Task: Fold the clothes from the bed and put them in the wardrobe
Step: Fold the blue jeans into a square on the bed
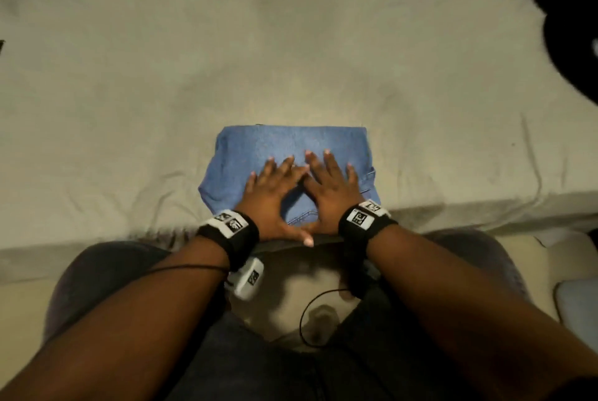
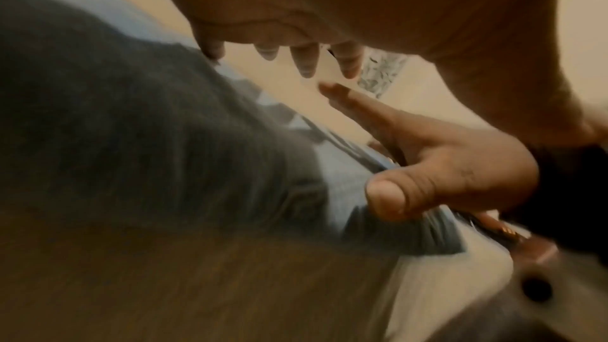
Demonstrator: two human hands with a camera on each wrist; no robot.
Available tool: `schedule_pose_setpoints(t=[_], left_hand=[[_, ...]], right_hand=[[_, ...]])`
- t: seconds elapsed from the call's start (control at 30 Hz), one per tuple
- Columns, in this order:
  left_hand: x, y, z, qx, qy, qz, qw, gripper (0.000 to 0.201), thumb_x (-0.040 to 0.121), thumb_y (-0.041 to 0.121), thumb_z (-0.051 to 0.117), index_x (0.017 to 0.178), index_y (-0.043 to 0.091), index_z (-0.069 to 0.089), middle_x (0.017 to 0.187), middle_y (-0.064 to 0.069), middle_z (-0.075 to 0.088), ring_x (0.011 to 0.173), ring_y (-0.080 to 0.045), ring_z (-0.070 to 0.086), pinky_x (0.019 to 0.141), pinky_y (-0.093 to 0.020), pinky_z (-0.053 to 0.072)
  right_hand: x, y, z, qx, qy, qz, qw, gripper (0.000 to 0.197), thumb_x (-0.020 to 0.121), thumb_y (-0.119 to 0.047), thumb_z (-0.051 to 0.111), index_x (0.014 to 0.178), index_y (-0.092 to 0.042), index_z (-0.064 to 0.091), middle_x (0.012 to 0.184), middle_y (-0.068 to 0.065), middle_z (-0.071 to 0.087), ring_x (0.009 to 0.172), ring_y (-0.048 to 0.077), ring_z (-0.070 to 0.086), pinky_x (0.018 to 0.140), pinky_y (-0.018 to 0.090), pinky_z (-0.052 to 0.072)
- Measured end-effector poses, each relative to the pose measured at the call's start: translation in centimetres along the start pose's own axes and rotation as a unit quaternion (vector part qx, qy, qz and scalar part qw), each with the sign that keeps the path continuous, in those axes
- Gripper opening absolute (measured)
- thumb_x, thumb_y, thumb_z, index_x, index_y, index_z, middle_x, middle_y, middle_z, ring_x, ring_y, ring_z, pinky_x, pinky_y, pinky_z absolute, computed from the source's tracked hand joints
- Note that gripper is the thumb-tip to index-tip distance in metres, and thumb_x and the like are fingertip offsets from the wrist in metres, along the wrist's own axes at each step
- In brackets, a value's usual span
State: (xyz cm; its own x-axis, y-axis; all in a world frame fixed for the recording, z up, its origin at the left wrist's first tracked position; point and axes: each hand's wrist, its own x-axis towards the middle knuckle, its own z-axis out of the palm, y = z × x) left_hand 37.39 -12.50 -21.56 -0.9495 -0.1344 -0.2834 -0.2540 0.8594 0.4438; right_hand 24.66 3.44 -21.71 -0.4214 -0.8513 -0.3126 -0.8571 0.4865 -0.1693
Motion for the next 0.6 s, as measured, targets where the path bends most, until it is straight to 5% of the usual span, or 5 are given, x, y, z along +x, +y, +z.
schedule_pose_setpoints(t=[0.17,0.27,0.33,0.43,0.6], left_hand=[[-2.8,-0.1,4.0,0.176,-0.018,-0.056,0.983,0.138,0.063,0.062,0.083,0.156,0.043,-0.018,0.168,0.001,-0.017,0.154,-0.035,-0.015,0.121,-0.056,-0.005],[-4.3,-2.0,3.6,0.194,0.027,-0.131,0.972,0.103,0.089,0.034,0.062,0.156,0.047,-0.015,0.169,0.003,-0.016,0.155,-0.035,-0.011,0.12,-0.063,0.002],[-4.9,-3.0,2.7,0.159,0.059,-0.162,0.972,0.084,0.096,0.037,0.049,0.157,0.048,-0.008,0.169,0.004,-0.015,0.155,-0.035,-0.008,0.117,-0.067,0.009],[-5.3,-3.9,1.8,0.13,0.061,-0.165,0.976,0.086,0.09,0.054,0.056,0.158,0.046,0.005,0.169,0.002,-0.006,0.155,-0.034,0.001,0.115,-0.066,0.02],[-6.5,-3.9,0.6,0.056,0.185,-0.094,0.977,0.078,0.064,0.047,0.064,0.137,0.02,0.056,0.145,-0.015,0.05,0.131,-0.043,0.049,0.094,-0.06,0.051]], right_hand=[[-3.0,0.8,1.3,-0.053,-0.017,0.013,0.998,0.114,0.08,-0.043,0.076,0.159,-0.04,-0.006,0.168,-0.003,-0.016,0.155,0.029,-0.012,0.122,0.059,0.006],[-4.3,2.0,0.6,-0.054,-0.016,0.062,0.996,0.11,0.085,-0.024,0.071,0.158,-0.043,-0.008,0.168,-0.006,-0.015,0.156,0.032,-0.007,0.123,0.056,0.007],[-4.7,2.7,0.6,-0.049,-0.025,0.091,0.994,0.128,0.073,-0.023,0.082,0.156,-0.045,-0.012,0.167,-0.007,-0.018,0.155,0.033,-0.009,0.118,0.064,0.009],[-4.8,3.6,0.8,-0.033,-0.039,0.123,0.991,0.145,0.059,-0.034,0.094,0.153,-0.046,-0.015,0.166,-0.001,-0.019,0.155,0.033,-0.01,0.116,0.067,0.019],[-4.5,4.7,1.4,0.001,-0.003,0.116,0.993,0.136,0.064,-0.035,0.093,0.157,-0.039,-0.006,0.166,0.01,-0.005,0.153,0.036,0.003,0.109,0.056,0.044]])
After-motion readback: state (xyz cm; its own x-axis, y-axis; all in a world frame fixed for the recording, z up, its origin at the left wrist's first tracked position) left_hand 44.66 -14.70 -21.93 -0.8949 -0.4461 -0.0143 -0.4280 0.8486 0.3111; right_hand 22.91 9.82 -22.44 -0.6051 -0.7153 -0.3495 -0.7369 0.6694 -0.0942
